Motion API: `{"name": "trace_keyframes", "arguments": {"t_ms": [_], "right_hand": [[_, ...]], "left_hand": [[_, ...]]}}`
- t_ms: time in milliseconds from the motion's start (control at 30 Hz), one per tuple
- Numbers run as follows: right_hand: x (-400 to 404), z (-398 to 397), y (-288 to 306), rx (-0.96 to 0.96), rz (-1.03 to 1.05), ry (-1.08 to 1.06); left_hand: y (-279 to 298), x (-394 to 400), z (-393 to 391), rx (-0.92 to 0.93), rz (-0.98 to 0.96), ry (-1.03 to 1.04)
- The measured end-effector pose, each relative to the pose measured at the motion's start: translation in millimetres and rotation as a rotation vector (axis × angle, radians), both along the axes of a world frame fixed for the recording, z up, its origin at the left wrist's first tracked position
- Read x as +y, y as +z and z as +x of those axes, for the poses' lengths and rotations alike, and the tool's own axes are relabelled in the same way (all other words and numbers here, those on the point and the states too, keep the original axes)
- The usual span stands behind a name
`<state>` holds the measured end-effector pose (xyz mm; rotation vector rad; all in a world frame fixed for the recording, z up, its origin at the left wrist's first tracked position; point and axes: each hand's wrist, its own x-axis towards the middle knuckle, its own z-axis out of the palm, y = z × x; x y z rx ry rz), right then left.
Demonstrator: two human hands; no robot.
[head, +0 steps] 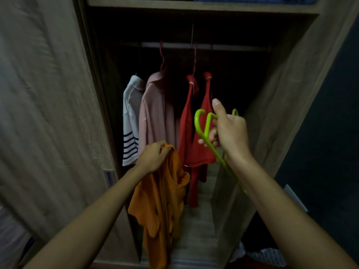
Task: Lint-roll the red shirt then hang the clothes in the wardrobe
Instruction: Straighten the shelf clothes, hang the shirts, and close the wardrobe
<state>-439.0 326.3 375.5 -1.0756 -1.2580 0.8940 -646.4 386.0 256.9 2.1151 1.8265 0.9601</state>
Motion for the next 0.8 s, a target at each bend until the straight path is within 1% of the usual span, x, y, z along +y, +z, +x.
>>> {"name": "trace_keyframes", "arguments": {"t_ms": [133,233,367,467,567,633,700,800], "right_hand": [[-1.1,-13.1,4.5,0.224,-0.028,0.012],[-1.4,-26.9,2.2,0.378,-0.056,0.012],[0.8,-43.5,0.6,0.644,-0.103,0.004],[5.3,-51.6,-2.6,0.766,-0.095,-0.018],[10.4,-60.2,-10.0,0.796,-0.063,-0.069],[15.8,-68.3,-24.0,0.764,-0.027,-0.119],[22.3,-77.8,-47.0,0.661,0.010,-0.151],[35.9,-85.8,-94.6,0.444,0.039,-0.103]], "left_hand": [[3.8,-7.8,-0.6,0.010,0.009,-0.056],[5.8,-12.8,0.6,0.005,0.016,-0.062],[9.8,-21.2,2.3,-0.004,0.009,-0.059],[10.7,-27.3,3.7,-0.012,0.007,-0.060],[12.6,-32.1,3.8,-0.043,0.006,-0.067],[16.1,-36.2,3.4,-0.074,0.002,-0.092],[20.2,-38.4,2.1,-0.128,-0.005,-0.118],[27.8,-39.0,-4.3,-0.157,0.005,-0.114]]}}
